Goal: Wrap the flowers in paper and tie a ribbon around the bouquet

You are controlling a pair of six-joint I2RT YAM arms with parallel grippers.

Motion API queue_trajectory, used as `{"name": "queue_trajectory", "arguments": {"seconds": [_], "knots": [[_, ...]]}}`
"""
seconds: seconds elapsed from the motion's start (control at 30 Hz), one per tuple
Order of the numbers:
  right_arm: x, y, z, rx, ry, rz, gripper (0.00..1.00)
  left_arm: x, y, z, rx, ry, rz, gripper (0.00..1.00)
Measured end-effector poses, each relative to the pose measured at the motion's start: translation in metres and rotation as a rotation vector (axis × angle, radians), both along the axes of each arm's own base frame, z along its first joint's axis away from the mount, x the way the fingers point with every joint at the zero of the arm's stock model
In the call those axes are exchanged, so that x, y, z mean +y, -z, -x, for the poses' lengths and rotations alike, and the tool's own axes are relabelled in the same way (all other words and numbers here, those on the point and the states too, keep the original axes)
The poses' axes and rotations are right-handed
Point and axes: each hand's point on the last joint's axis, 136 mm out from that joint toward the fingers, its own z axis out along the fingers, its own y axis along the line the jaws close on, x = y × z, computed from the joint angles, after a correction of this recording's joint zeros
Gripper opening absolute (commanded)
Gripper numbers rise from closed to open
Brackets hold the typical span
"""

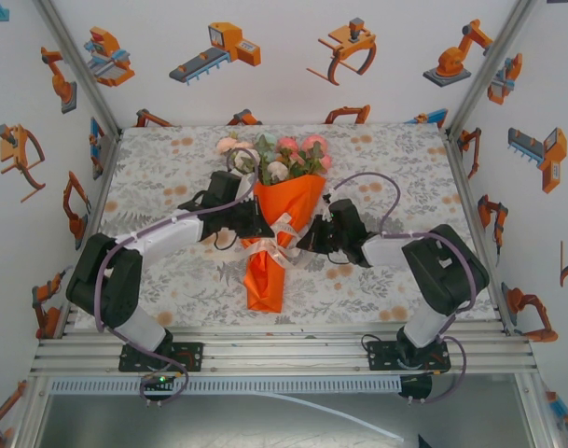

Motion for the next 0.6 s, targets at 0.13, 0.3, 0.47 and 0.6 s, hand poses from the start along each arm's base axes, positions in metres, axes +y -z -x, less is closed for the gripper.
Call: {"name": "queue_trajectory", "arguments": {"seconds": [0.13, 0.3, 0.47, 0.6], "knots": [[0.007, -0.021, 0.006, -0.035, -0.056, -0.044, 0.02, 0.001, -0.004, -0.001, -0.011, -0.006, 0.004, 0.04], [0.002, -0.039, 0.014, -0.080, -0.071, -0.047, 0.00, 0.002, -0.005, -0.002, -0.014, -0.009, 0.003, 0.14], [-0.014, -0.057, 0.017, -0.139, -0.025, -0.005, 0.00, 0.001, -0.008, -0.001, -0.021, 0.000, 0.010, 0.30], [-0.022, -0.076, 0.014, -0.200, 0.011, 0.011, 0.00, 0.003, -0.021, 0.001, -0.057, 0.004, 0.022, 0.37]]}}
